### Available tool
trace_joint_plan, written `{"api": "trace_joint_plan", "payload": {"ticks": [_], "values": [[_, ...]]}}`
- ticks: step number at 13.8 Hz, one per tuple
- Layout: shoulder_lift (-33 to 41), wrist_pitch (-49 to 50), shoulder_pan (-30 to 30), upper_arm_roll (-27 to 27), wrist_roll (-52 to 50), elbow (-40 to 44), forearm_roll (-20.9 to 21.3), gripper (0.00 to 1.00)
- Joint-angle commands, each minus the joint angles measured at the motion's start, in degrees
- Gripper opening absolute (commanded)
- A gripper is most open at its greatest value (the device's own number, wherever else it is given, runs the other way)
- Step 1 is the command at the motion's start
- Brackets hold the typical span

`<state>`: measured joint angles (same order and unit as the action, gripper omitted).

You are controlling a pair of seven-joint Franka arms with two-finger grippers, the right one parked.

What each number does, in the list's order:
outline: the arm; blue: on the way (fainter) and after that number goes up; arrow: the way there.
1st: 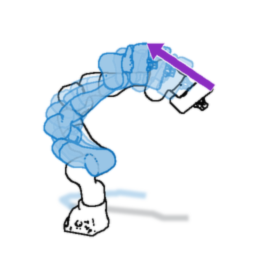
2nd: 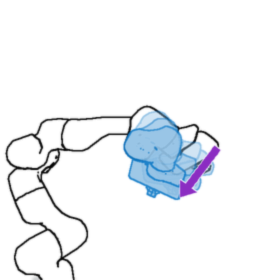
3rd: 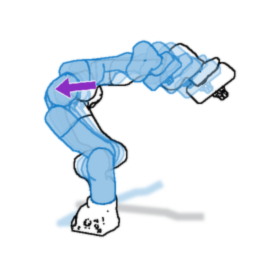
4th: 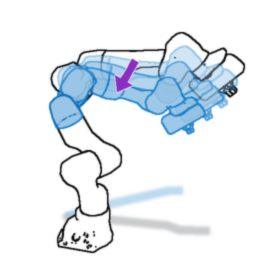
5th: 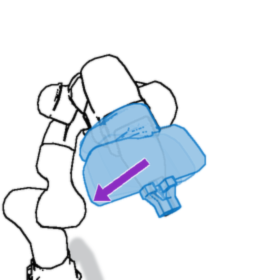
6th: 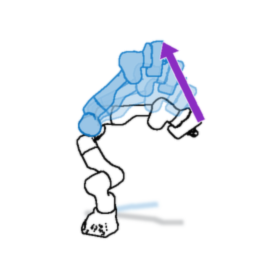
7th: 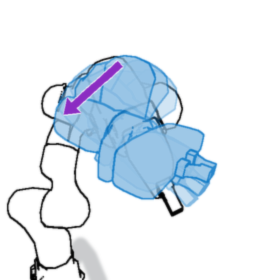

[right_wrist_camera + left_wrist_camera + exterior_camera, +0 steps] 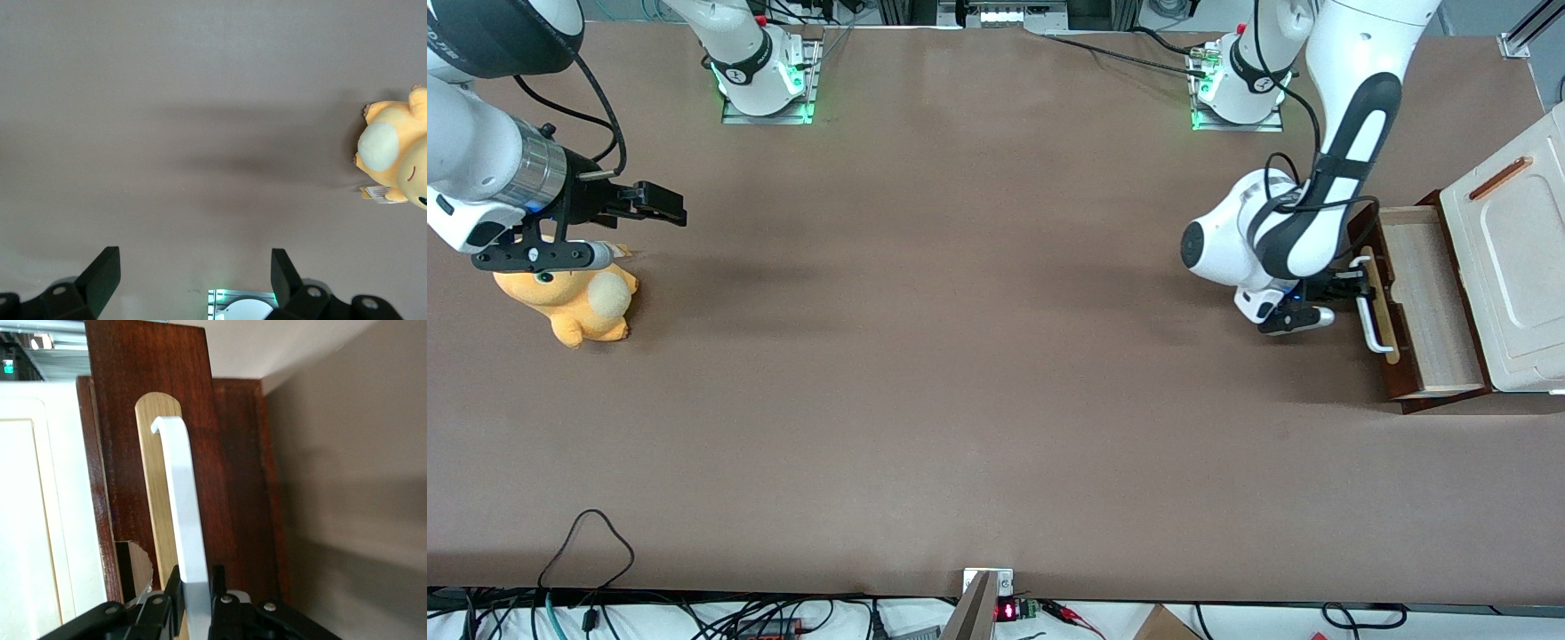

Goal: Open lower drawer with left arm only
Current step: 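Pull the handle away from the cabinet with the left gripper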

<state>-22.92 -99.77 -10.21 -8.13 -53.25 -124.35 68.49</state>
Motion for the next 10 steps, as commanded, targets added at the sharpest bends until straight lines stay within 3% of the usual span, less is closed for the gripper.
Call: {"api": "trace_joint_plan", "payload": {"ticks": [1,3,4,7,10], "values": [[1.0,-0.1,-1.5,-2.1,2.5,1.1,-1.5,0.04],[1.2,0.2,-1.6,-2.3,2.5,1.1,-1.9,0.11],[1.5,1.2,-1.6,-2.5,2.5,1.1,-1.9,0.26],[2.8,3.5,-1.3,-3.0,8.7,2.7,-2.2,0.98],[4.5,3.5,-0.8,-3.0,13.3,5.9,-6.9,1.0]]}}
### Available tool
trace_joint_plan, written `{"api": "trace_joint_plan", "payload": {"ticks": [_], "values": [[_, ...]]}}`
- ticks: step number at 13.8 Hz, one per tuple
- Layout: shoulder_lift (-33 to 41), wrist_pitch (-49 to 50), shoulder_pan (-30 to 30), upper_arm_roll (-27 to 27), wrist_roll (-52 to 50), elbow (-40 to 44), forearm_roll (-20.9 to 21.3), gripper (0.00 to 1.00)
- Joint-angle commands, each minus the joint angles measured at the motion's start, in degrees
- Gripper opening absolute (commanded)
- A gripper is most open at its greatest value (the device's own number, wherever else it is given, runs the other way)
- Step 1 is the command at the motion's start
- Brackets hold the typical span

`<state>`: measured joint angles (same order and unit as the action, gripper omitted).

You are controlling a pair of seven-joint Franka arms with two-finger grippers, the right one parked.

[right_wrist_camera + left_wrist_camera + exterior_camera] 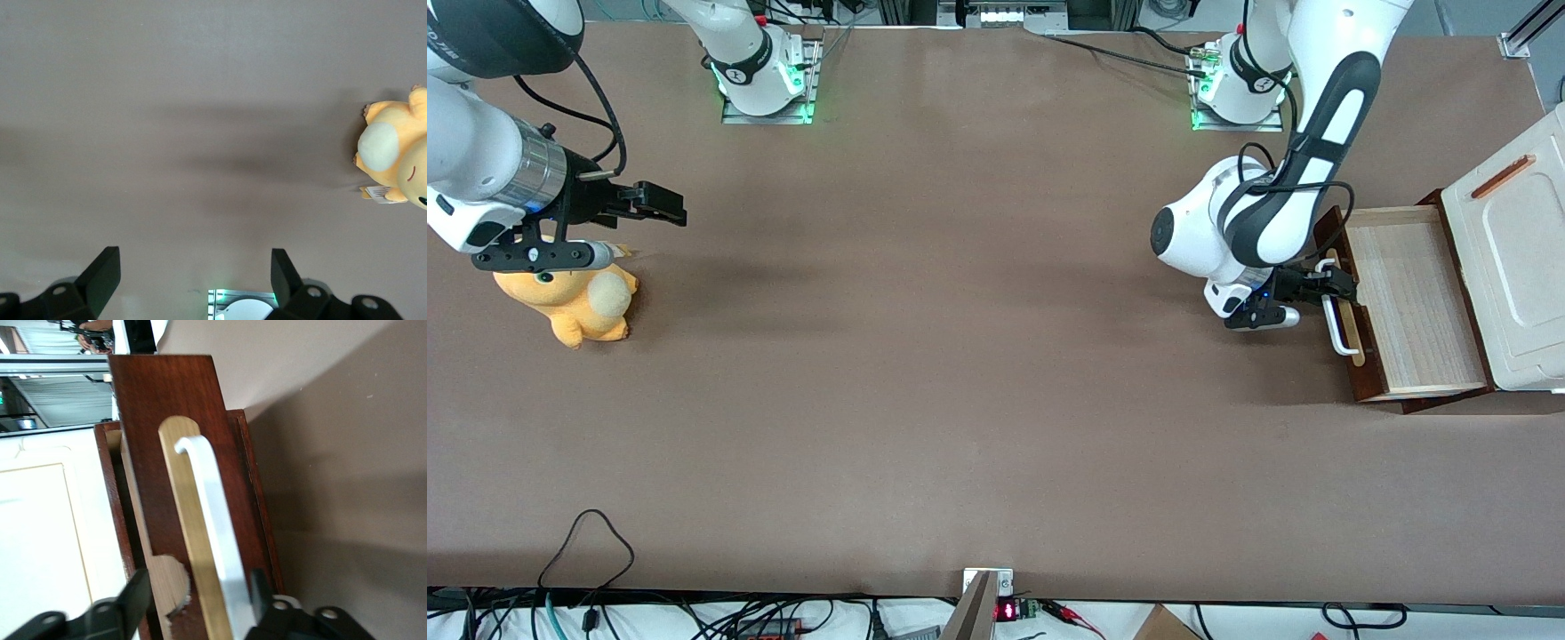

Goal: Open lower drawer with left arm only

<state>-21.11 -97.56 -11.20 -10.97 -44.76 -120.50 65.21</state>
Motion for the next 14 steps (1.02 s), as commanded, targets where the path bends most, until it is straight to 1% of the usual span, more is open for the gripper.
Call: {"api": "trace_joint_plan", "payload": {"ticks": [1,3,5,6,8,10,11,13,14], "values": [[3.8,1.3,0.3,-0.2,5.7,3.5,-5.9,1.0],[6.3,1.2,0.4,-0.2,6.7,5.4,-11.0,1.0],[9.1,1.2,0.2,-0.3,8.3,6.4,-13.5,1.0],[10.7,1.2,0.2,-0.3,11.2,7.7,-16.5,1.0],[13.1,1.2,0.4,0.1,16.9,12.2,-24.5,1.0],[15.7,1.2,0.9,0.9,22.5,15.5,-30.4,1.0],[16.4,1.2,1.4,1.6,24.7,17.1,-34.0,1.0],[17.7,1.3,1.5,5.1,29.6,20.1,-43.3,1.0],[18.5,1.3,1.5,6.6,31.6,21.3,-48.9,1.0]]}}
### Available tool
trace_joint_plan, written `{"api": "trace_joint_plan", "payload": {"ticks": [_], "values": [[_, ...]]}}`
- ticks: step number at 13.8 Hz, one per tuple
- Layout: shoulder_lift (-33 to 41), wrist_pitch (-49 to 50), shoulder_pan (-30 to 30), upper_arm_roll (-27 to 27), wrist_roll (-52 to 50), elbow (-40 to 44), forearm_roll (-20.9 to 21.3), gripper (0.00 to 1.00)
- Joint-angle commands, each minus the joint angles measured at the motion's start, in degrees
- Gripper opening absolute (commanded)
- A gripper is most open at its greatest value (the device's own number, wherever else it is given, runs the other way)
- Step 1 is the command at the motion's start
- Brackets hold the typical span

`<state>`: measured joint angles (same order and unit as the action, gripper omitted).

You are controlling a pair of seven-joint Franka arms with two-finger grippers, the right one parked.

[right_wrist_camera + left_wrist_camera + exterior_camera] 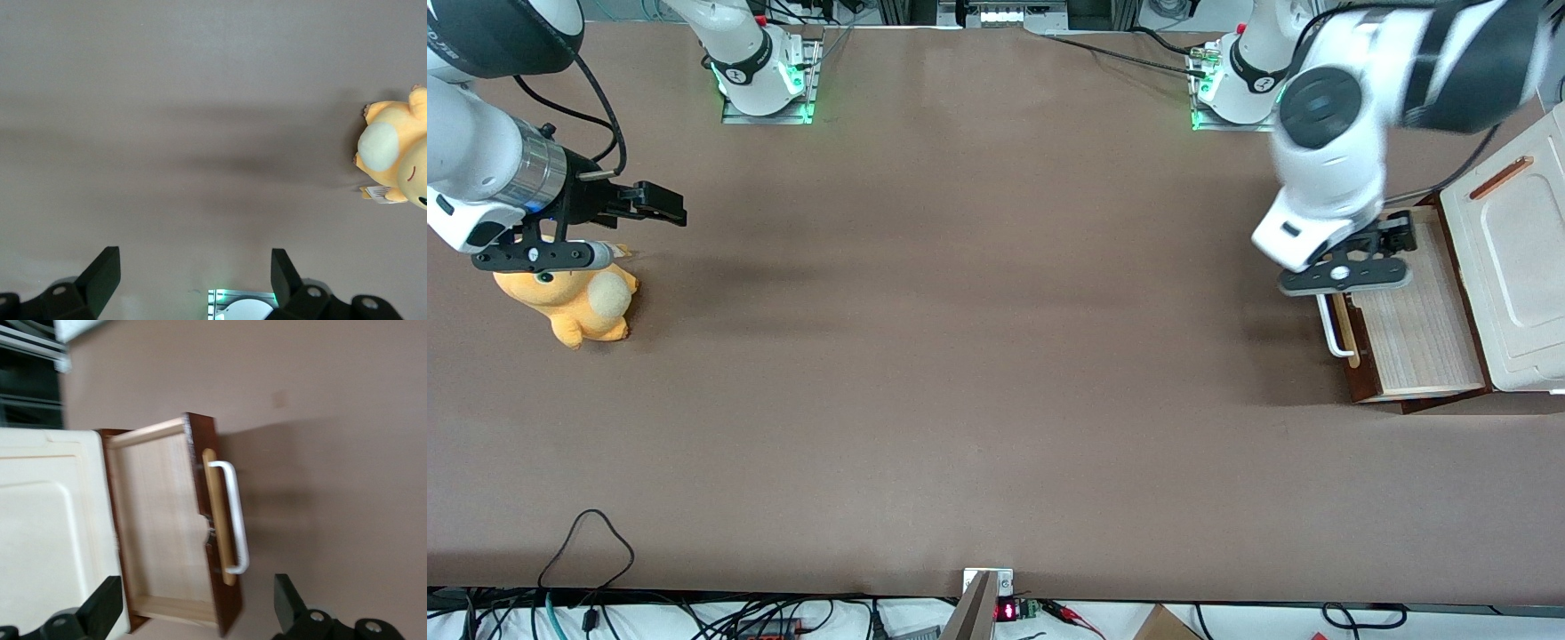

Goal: Open lower drawer with left arm only

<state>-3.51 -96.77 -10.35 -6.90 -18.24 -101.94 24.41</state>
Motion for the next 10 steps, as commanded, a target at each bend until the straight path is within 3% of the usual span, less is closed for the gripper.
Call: {"api": "trace_joint_plan", "payload": {"ticks": [1,2,5,7,10], "values": [[1.6,0.4,0.6,4.4,7.8,3.8,-13.0,1.0],[2.0,0.4,0.6,5.8,10.0,4.5,-15.7,1.0],[3.6,0.5,0.6,7.2,13.0,4.7,-18.2,1.0],[4.9,0.6,0.6,10.5,13.5,4.6,-23.4,1.0],[6.1,0.8,0.7,12.4,16.9,4.6,-24.3,1.0]]}}
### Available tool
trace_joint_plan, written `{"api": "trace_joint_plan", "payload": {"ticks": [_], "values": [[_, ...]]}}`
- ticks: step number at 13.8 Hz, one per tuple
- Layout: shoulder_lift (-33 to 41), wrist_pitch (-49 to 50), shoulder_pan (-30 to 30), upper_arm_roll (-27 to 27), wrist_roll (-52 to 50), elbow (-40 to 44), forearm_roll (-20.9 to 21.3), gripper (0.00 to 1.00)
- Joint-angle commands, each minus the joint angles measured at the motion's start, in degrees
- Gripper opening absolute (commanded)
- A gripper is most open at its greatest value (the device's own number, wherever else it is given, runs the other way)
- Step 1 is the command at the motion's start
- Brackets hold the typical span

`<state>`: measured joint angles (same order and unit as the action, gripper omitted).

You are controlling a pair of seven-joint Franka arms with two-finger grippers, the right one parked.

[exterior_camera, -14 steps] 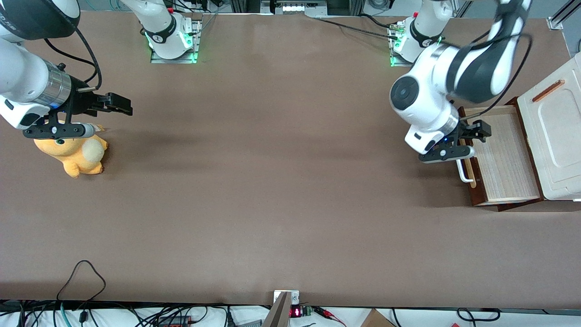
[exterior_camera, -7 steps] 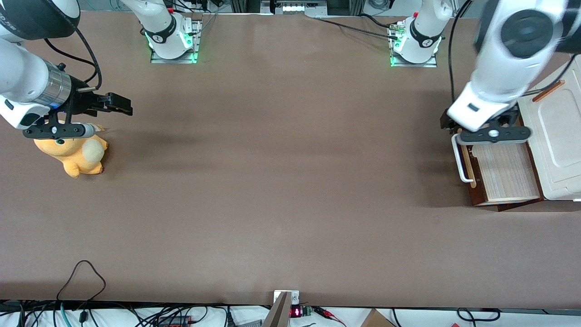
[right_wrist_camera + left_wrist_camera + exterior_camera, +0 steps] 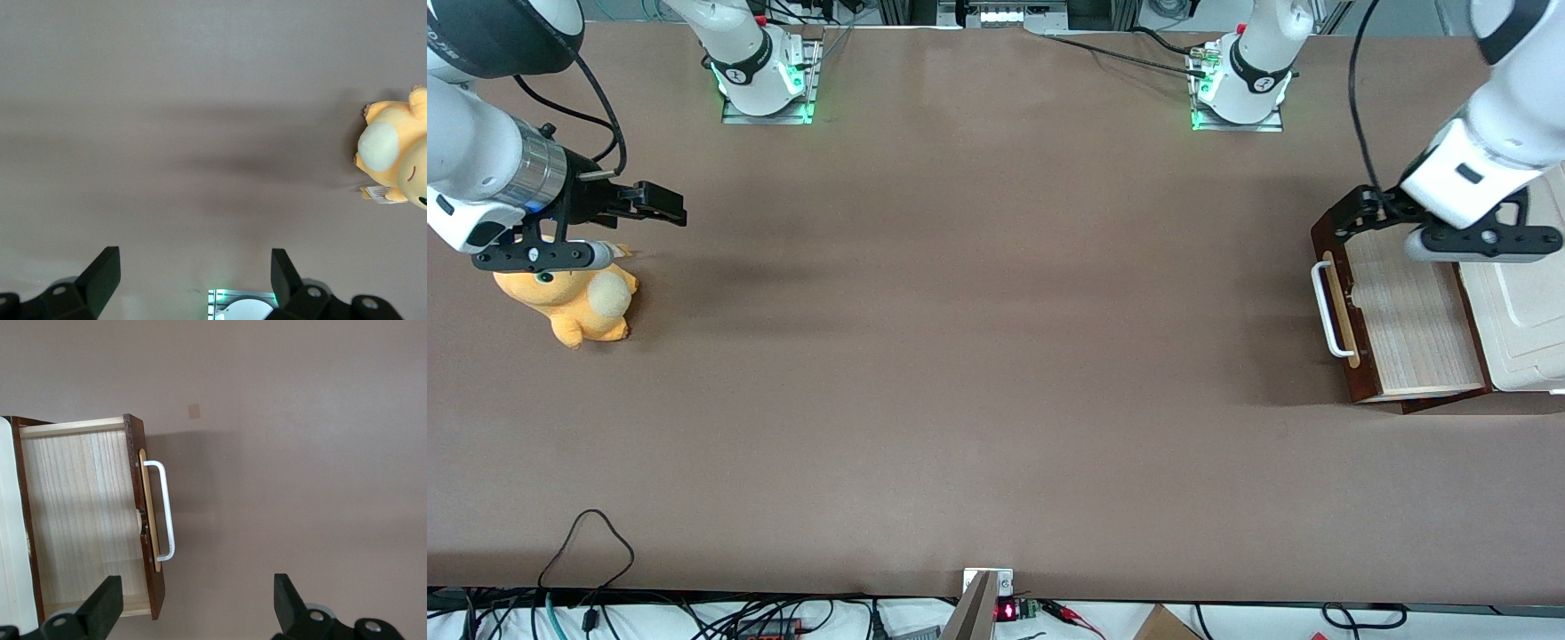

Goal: Open lower drawer with left arm only

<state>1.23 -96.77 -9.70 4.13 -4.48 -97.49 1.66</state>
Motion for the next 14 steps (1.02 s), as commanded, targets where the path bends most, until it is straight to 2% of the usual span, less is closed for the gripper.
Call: {"api": "trace_joint_plan", "payload": {"ticks": [1,14], "values": [[1.7,0.8,0.0,1.9,3.3,0.2,-1.7,1.0],[2.6,1.7,2.6,2.2,4.3,1.2,-1.8,1.0]]}}
